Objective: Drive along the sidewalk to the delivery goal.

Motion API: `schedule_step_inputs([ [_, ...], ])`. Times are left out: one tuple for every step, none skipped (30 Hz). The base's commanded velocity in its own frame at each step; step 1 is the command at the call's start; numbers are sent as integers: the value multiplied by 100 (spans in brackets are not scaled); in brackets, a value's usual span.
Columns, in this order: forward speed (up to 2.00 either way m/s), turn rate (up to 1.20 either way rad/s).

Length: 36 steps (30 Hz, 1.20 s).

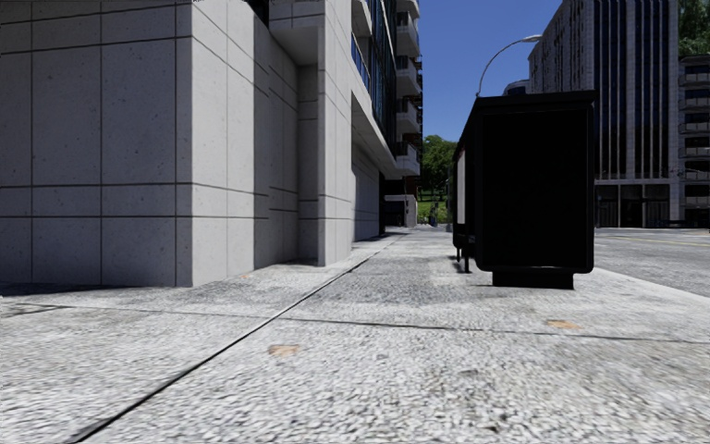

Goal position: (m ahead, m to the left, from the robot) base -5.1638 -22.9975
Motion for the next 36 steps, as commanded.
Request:
schedule_step_inputs([
  [200,0],
  [200,0],
  [200,0],
  [200,0],
  [200,0],
  [200,0],
  [200,0],
  [200,-16],
  [200,-16],
  [200,-21],
  [200,-22],
  [200,-23],
  [200,-23],
  [200,-23],
  [200,-23],
  [200,-23],
  [200,-23],
  [200,-23],
  [200,-23],
  [200,-23],
  [200,-23],
  [200,-23],
  [200,-23],
  [200,-23],
  [200,-23],
  [200,-28],
  [200,-28],
  [200,-30],
  [200,-30],
  [200,-30],
  [200,-30],
  [200,-30],
  [200,-30],
  [200,-30],
  [200,-30],
  [200,-30],
])
